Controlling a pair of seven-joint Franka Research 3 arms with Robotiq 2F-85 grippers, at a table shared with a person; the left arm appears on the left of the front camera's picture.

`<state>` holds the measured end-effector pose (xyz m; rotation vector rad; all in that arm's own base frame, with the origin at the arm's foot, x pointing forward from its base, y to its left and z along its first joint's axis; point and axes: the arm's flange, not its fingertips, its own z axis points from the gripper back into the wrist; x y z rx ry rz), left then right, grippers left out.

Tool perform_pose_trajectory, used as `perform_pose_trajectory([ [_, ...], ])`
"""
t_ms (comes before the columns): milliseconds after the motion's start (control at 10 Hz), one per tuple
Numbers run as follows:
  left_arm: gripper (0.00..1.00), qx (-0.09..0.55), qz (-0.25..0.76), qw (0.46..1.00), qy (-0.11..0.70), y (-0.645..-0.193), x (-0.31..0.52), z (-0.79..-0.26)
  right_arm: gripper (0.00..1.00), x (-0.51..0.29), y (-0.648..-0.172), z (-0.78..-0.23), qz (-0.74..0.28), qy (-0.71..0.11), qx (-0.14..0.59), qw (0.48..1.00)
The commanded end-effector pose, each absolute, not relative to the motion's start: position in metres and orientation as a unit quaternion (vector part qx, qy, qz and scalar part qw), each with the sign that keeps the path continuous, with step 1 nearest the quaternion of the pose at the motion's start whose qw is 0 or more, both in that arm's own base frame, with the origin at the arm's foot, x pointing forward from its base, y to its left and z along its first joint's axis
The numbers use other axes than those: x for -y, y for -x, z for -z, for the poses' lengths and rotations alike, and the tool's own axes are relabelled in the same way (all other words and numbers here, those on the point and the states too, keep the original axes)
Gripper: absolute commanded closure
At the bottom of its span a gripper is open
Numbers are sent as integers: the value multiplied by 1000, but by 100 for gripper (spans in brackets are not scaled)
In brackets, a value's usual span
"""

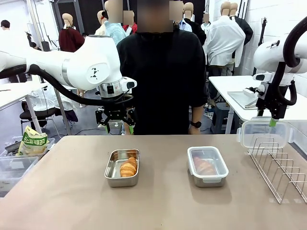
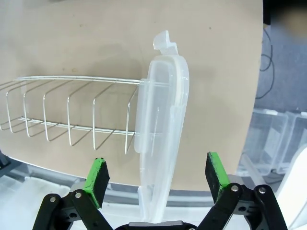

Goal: Place the bread in airtight containers.
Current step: Pick up one Airtight Container lid and hand it to the human.

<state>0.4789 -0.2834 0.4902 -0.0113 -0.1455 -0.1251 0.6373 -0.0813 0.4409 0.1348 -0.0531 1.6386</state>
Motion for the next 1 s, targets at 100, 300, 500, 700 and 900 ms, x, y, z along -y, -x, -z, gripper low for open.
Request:
perform_pose_trajectory([
  [100, 0, 75, 63, 995, 6, -479, 283, -492, 0, 77, -634, -426, -722, -68, 7, 688],
  [300, 0, 75, 63, 995, 6, -479, 283, -492, 23, 77, -634, -427, -729, -69, 2, 681],
  [500, 0, 75, 63, 995, 6, -479, 283, -492, 60, 76, -635, -426, -729, -74, -4, 681],
  [700, 0, 75, 63, 995, 6, -479, 283, -492, 97, 75, -635, -426, -729, -76, -7, 680],
  [900, 0, 75, 63, 995, 6, -479, 283, -492, 100, 76, -636, -426, -726, -83, -11, 683],
])
